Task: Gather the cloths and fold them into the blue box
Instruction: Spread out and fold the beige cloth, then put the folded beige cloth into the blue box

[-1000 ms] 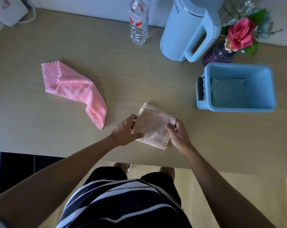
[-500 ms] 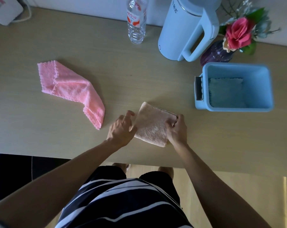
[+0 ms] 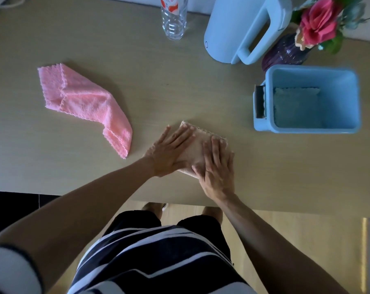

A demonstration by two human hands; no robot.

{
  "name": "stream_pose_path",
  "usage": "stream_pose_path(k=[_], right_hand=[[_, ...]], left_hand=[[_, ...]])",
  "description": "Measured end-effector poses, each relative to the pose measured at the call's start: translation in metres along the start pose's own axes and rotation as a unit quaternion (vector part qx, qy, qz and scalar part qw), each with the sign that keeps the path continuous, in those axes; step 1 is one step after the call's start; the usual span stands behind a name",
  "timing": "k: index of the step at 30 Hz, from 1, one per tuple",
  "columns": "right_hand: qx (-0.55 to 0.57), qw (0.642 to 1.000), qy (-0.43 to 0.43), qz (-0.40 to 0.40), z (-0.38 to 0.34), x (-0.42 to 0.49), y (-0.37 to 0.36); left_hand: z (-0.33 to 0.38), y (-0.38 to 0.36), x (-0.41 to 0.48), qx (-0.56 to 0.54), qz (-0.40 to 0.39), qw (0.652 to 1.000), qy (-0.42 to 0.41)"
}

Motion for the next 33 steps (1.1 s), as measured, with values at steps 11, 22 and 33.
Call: stream_pose_path(k=[11, 22, 33], right_hand=[[0.047, 0.992, -0.119, 0.010, -0.007, -0.019, 0.028], [0.243, 0.941, -0.167, 0.165, 0.002, -0.047, 0.097], [0.672, 0.666, -0.309, 0.096, 0.089, 0.047, 0.202]], left_hand=[[0.015, 0.034, 0.058, 0.027, 0.014, 0.998, -0.053], [0.033, 0.064, 0.075, -0.131, -0.101, 0.975, 0.145], [0.104, 0.193, 0.111, -0.574, 0.164, 0.725, 0.343]])
Point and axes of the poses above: each hand's wrist, its own x-axis towards the middle knuckle, its own y-axis out of the back of the hand, z = x × y, the point moved 2 cm from there along x, towards the middle knuckle, and after that the axes turned 14 degrees about z, right-handed, at the moved point
